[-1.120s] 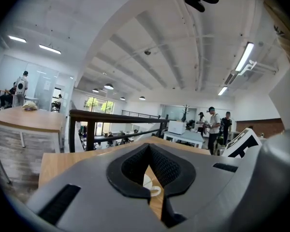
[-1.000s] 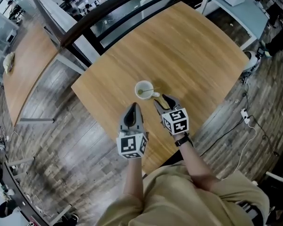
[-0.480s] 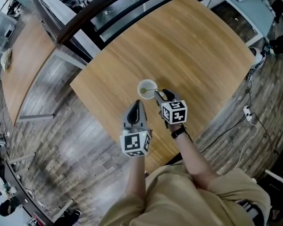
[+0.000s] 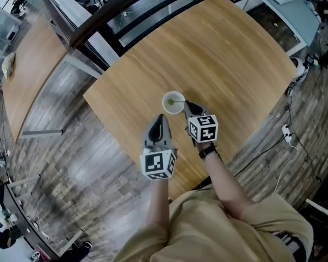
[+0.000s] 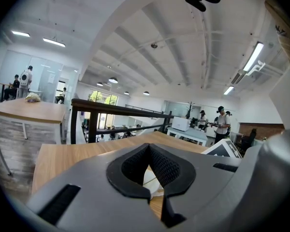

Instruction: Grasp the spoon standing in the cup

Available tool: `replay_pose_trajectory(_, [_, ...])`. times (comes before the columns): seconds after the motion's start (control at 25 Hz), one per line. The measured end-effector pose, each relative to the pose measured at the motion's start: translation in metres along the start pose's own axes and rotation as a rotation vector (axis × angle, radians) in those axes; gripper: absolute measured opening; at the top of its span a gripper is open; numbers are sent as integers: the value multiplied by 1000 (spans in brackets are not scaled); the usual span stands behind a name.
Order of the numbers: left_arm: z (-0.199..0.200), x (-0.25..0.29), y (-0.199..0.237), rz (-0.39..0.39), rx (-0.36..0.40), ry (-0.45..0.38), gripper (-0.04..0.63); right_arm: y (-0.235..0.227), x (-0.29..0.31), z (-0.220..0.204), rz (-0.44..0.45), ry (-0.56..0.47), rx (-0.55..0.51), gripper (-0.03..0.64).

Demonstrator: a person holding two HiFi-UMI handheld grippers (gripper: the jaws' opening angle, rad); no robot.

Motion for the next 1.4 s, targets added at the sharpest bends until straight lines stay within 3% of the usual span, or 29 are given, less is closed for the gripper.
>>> replay_pose_trajectory(0.52, [20,-32,-14,-2,58,-24,12,23,-56,19,-1,-85,-97,17])
replay_pose_trajectory(0.8, [37,-56,-21,11,68,-35,12,48,-107,24,45,-146,-156,17])
replay_pose_trajectory(1.4, [78,-128,-32,36,136,-139,12,102,-212,46,57,-328,-274,17])
Point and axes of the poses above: the fingertips, and each gripper's own axes: x forward along the fingers, y to its left, z out of its top, the point moved 6 cm from there along -x, backward along the fingers, and after that the axes turned 14 degrees about x, right-handed, at the moved point
